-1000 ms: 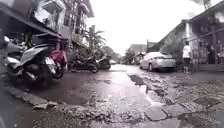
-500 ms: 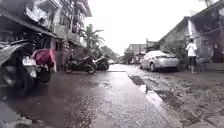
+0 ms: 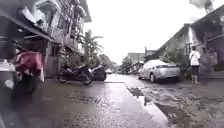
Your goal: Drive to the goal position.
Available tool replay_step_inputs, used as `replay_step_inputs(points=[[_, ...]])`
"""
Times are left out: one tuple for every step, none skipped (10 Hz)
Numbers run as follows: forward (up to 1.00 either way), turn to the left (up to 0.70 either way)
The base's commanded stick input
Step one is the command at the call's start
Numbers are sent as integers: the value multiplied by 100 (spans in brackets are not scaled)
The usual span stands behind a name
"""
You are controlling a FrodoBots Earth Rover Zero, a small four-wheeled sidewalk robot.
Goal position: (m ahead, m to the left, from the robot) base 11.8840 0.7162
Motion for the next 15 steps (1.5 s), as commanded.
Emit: replay_step_inputs(points=[[100, 0], [100, 0], [100, 0], [100, 0], [100, 0], [100, 0], [100, 3], [100, 27], [100, 27], [100, 3], [100, 0], [100, 0], [100, 0], [100, 0], [100, 0]])
